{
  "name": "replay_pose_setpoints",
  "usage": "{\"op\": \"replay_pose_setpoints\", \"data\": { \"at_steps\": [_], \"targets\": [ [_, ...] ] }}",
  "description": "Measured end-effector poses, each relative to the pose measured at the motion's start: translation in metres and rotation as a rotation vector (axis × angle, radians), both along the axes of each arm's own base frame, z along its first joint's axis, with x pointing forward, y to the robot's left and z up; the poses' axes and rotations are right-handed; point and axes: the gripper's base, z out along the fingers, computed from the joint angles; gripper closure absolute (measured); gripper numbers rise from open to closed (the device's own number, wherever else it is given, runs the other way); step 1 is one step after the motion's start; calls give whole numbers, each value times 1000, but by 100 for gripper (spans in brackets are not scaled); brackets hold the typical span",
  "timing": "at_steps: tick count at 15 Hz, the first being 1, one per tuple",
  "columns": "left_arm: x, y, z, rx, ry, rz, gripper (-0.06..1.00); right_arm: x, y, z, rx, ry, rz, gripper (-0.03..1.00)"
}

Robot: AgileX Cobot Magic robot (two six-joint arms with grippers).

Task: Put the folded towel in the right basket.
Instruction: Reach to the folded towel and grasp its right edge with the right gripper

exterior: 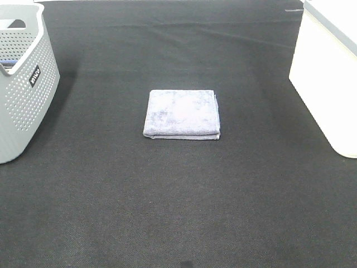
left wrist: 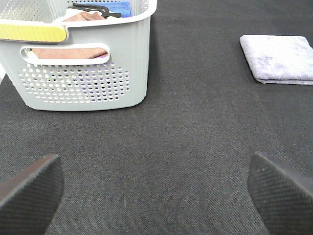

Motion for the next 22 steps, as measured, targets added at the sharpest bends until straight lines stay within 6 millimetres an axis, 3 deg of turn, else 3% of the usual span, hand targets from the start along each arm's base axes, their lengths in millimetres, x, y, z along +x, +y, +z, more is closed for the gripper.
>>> {"op": "replay_pose_setpoints", "data": {
  "at_steps": [3,6,11,15,16,17,19,22],
  "targets": [
    [0,0,0,0,0,0,-2,56,3,23,75,93,12,29],
    [0,0,0,0,0,0,-2,131,3,46,81,185,39,29],
    [0,0,0,0,0,0,-2,242,4,55,77,297,106,29],
    [0,0,0,0,0,0,-2,316,11,27,83,446,200,29],
    [0,0,0,0,0,0,-2,339,24,14,67,471,241,29],
    [0,0,0,0,0,0,-2,344,30,11,64,474,255,29],
    [0,0,0,0,0,0,-2,371,65,-9,49,494,332,29],
    [0,0,0,0,0,0,-2,399,82,-48,127,589,344,29]
  ]
}}
